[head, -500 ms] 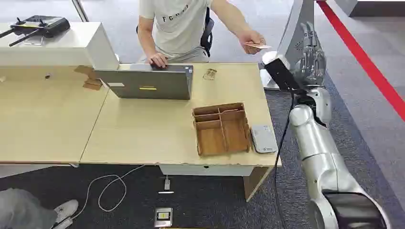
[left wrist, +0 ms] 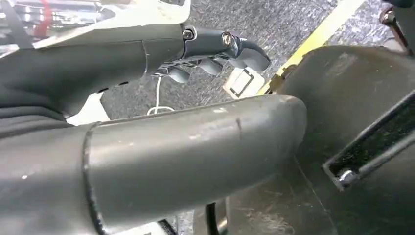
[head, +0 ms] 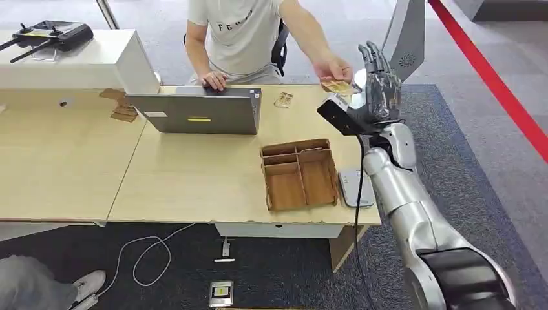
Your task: Pass the card to the sensor for recognition and then transmit it.
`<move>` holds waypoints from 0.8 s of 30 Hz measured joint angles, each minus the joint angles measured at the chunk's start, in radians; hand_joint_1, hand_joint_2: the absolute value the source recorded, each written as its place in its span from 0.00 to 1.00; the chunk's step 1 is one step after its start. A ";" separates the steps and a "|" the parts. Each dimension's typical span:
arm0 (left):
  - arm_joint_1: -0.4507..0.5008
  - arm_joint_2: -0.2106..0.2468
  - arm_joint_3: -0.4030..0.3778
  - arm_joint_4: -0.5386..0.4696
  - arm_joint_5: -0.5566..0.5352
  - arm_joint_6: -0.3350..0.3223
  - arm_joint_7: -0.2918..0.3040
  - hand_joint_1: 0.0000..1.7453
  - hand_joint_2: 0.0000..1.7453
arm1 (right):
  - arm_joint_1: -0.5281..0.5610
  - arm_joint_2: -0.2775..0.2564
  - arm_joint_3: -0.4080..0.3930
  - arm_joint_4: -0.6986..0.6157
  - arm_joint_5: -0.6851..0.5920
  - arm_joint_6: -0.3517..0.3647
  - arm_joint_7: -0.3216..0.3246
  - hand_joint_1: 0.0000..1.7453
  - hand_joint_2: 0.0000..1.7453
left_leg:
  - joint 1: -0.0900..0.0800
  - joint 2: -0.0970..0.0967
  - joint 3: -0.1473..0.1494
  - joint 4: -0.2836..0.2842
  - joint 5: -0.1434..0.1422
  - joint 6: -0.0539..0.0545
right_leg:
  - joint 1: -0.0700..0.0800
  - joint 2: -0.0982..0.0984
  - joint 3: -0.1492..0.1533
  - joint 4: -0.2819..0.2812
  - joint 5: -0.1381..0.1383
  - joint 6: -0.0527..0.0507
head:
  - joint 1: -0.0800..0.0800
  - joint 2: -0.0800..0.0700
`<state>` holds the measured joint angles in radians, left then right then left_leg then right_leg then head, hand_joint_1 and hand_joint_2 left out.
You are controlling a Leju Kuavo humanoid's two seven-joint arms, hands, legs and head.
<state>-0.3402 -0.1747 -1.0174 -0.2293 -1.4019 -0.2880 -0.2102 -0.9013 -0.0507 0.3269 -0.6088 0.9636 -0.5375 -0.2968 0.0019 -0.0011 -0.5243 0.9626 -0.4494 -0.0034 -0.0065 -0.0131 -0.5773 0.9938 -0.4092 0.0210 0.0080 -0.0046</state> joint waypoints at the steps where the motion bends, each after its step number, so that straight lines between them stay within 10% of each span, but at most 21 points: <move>1: -0.001 -0.002 -0.001 0.000 -0.001 -0.003 0.000 0.00 0.00 | -0.004 0.002 0.002 0.008 0.000 -0.002 0.000 0.00 1.00 | 0.000 0.000 0.000 0.000 0.000 0.000 | 0.000 0.000 0.000 0.000 0.000 0.000 | 0.000 0.000; 13: -0.006 -0.015 -0.034 -0.003 -0.007 -0.004 0.008 0.00 0.00 | -0.017 0.024 0.029 0.115 -0.002 -0.030 -0.002 0.00 1.00 | 0.000 0.000 -0.001 0.000 0.000 0.000 | 0.000 0.000 -0.001 0.000 0.000 0.000 | 0.000 0.000; 14: -0.006 -0.015 -0.036 -0.003 -0.007 -0.004 0.008 0.00 0.00 | -0.017 0.024 0.029 0.120 -0.002 -0.030 -0.003 0.93 1.00 | 0.000 0.000 -0.001 0.000 0.000 0.000 | 0.000 0.000 -0.001 0.000 0.000 0.000 | 0.000 0.000; 24: -0.008 -0.015 -0.047 -0.003 0.002 -0.004 0.008 0.00 0.00 | -0.018 0.016 0.029 0.152 -0.001 -0.013 -0.012 1.00 1.00 | 0.000 0.000 -0.001 0.000 0.000 0.000 | 0.000 0.000 -0.001 0.000 0.000 0.000 | 0.000 0.000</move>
<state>-0.3481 -0.1896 -1.0643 -0.2323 -1.4000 -0.2918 -0.2018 -0.9193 -0.0343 0.3563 -0.4566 0.9628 -0.5508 -0.3086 0.0018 -0.0012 -0.5251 0.9630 -0.4493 -0.0034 -0.0066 -0.0131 -0.5783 0.9937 -0.4092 0.0210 0.0084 -0.0046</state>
